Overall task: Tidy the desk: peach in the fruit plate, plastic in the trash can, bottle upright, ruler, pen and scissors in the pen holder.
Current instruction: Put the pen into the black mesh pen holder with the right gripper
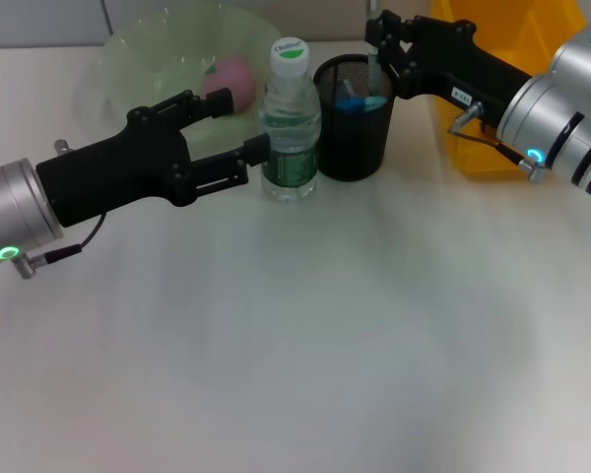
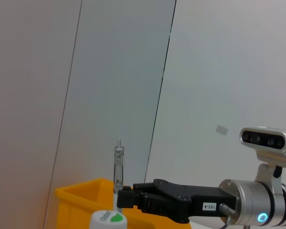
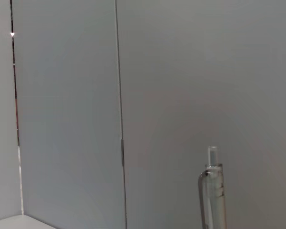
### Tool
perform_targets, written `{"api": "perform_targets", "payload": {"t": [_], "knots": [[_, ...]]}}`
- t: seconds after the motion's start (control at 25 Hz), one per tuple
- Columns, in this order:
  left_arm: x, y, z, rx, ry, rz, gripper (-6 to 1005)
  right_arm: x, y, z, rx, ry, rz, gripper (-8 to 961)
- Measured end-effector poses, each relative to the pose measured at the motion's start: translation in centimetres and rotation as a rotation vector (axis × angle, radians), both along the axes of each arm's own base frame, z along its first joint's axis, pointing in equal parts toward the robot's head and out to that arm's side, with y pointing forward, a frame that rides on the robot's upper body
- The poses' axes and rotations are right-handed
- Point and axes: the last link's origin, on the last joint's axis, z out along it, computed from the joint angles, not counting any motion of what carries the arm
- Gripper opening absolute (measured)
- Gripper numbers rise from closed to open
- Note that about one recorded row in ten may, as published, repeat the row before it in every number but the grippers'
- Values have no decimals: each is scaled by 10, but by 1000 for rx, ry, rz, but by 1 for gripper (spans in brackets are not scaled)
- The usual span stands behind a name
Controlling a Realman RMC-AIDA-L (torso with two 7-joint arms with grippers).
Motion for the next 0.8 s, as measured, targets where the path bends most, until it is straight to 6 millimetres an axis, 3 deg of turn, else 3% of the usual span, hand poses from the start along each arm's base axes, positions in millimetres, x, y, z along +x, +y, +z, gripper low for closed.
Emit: {"api": "perform_targets", "payload": {"t": [0.8], "knots": [[1, 0, -1, -7, -4, 2, 814, 0, 2, -2, -5, -18, -8, 168]]}}
